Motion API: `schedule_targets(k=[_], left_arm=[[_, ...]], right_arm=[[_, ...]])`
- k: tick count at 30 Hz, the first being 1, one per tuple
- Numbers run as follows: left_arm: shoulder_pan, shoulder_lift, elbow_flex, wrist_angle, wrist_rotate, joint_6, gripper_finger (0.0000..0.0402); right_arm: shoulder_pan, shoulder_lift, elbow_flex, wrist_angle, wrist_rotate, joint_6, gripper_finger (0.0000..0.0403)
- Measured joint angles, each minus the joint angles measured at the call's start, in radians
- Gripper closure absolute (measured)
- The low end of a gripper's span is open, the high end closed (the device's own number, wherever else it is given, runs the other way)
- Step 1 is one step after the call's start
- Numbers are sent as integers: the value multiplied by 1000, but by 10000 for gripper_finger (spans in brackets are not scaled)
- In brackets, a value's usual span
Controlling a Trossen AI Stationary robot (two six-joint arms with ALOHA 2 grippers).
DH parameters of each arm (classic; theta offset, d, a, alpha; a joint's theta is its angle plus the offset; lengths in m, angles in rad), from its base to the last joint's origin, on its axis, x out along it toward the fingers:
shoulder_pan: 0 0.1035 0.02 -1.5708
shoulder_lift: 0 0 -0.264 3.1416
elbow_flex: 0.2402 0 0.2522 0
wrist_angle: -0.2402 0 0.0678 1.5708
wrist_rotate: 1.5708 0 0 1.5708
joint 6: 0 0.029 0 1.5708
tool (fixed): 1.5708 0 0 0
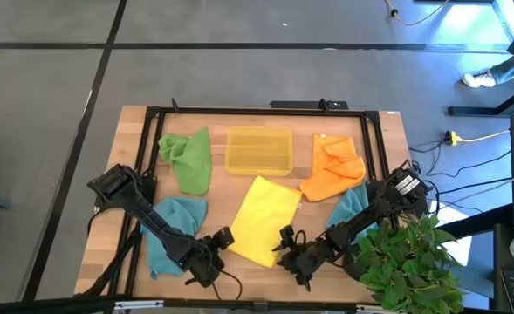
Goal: Fold microfiber towels
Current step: Fold the yellow towel
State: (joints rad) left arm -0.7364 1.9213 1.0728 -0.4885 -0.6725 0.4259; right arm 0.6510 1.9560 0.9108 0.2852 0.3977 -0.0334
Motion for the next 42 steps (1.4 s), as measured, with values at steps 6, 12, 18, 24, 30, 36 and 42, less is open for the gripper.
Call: schedule_targets(k=[6, 12, 18, 24, 30, 36, 42], left_arm=[[-20, 40, 2, 40, -93, 89, 278], [-36, 42, 0, 59, -113, 104, 278], [-36, 43, 0, 102, -102, 104, 278], [-34, 43, -1, 154, -68, 98, 313], [-22, 43, 0, 159, -3, 34, 394], [-17, 43, 0, 161, 0, 8, 400], [-11, 43, 0, 166, 4, -36, 401]], right_arm=[[0, 0, 0, -5, 1, 2, 190], [0, 0, 0, -10, 2, 2, 190], [0, 0, 0, -10, 2, 2, 190], [0, 0, 0, -10, 2, -1, 190], [11, 0, 0, -2, -54, -29, 190], [38, 0, 0, 13, -59, -53, 190], [40, 8, 0, 56, -50, -67, 190]])
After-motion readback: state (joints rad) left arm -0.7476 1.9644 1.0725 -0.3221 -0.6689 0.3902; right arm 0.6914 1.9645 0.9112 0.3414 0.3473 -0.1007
